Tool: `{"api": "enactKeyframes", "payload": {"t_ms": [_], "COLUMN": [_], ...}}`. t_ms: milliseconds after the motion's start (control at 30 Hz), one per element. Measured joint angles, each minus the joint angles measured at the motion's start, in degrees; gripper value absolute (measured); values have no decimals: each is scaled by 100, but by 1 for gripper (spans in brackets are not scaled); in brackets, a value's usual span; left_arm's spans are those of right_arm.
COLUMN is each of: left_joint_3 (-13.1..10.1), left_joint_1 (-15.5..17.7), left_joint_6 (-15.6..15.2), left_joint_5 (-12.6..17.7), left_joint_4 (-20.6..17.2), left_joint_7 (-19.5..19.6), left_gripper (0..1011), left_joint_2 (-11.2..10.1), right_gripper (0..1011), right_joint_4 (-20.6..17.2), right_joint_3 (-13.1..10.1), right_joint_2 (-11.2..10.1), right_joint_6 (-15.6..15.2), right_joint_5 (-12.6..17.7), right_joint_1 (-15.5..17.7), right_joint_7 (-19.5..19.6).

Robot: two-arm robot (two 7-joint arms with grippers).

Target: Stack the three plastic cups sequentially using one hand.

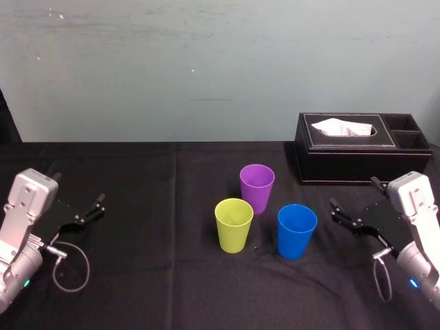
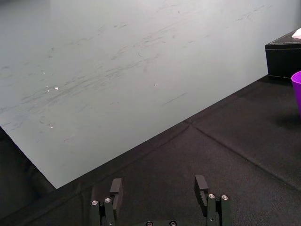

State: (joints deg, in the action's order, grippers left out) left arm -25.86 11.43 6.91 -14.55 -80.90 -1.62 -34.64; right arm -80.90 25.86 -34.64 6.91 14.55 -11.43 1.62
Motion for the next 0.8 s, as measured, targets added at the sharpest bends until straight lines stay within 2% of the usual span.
{"api": "enactKeyframes", "payload": {"t_ms": [800], "left_joint_3": [0], "left_joint_1": [0], "left_joint_6": [0], "left_joint_5": [0], "left_joint_4": [0], "left_joint_7": [0], "left_gripper": [1000], "left_joint_2": [0], "right_gripper": [1003], "right_joint_4": [0], "right_joint_3": [0], "right_joint_2": [0], "right_joint_6": [0], "right_joint_5": [0], "right_joint_1": [0], "right_joint_7": [0]}}
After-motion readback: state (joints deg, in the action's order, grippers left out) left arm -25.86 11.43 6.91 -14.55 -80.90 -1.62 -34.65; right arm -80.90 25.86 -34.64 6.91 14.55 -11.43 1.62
